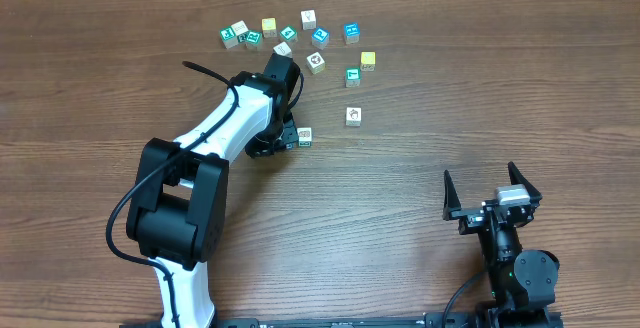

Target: Form a horizontal line

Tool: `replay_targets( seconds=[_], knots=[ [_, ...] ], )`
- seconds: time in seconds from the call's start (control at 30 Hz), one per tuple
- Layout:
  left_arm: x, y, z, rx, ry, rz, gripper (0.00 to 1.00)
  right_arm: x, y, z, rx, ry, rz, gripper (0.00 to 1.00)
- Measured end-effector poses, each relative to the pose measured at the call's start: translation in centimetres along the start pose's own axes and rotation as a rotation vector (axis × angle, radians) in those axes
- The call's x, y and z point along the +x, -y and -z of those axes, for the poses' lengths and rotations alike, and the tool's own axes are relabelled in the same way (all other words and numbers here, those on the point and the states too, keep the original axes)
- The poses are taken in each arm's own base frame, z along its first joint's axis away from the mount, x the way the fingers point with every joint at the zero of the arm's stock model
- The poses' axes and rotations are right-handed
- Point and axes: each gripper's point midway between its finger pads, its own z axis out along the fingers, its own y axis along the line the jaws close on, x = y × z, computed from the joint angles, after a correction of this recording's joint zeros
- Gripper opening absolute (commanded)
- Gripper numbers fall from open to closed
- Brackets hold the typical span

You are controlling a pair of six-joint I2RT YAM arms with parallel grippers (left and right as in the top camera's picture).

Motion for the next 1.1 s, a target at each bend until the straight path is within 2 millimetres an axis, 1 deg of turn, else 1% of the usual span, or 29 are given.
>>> replay_targets(
  seconds=[1.1],
  knots=[
    [-0.43,-0.09,0.0,-0.008,0.021,0.001,0.04,0.01,-0.02,0.0,-0.001,0.0,0.0,1.0]
  ],
)
